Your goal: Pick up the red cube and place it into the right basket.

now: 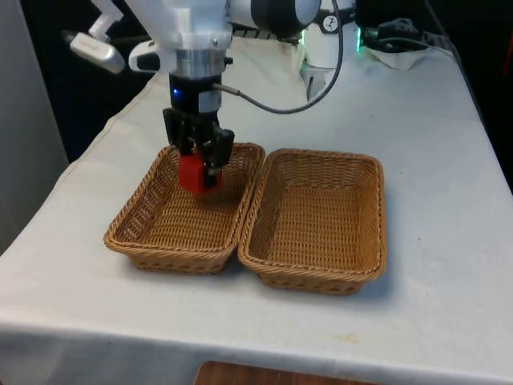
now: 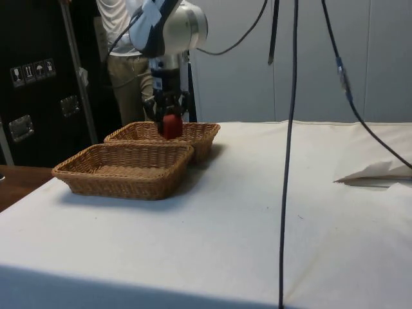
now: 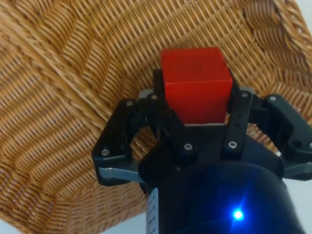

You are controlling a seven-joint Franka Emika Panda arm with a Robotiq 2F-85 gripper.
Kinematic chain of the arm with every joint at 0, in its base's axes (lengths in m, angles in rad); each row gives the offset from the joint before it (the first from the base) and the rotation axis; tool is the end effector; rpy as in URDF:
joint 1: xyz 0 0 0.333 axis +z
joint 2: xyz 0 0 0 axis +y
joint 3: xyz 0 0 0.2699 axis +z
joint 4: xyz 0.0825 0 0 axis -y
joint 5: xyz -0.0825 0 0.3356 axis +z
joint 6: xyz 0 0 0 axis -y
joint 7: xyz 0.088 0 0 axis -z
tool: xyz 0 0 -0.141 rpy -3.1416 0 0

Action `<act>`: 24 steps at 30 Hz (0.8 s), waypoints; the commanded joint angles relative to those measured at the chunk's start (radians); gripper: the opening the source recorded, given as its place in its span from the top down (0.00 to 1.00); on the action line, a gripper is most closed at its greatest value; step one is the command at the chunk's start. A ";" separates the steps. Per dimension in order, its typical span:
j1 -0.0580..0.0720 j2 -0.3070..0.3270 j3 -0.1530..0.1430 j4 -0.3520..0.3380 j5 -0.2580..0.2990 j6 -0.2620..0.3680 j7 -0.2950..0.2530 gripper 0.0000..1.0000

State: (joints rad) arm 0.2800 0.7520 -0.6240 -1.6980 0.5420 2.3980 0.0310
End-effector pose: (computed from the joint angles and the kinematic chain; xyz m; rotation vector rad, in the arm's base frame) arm 0.6025 -0.1688 0.1942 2.9562 -0.9220 0.1914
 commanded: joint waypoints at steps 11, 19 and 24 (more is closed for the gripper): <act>-0.008 0.073 0.014 0.051 0.041 -0.001 0.000 0.97; -0.007 0.113 0.007 0.090 0.046 -0.023 0.012 0.97; -0.004 0.117 0.001 0.101 0.045 -0.034 0.014 0.82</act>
State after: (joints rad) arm 0.2790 0.8650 -0.6250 -1.6040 0.5860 2.3710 0.0420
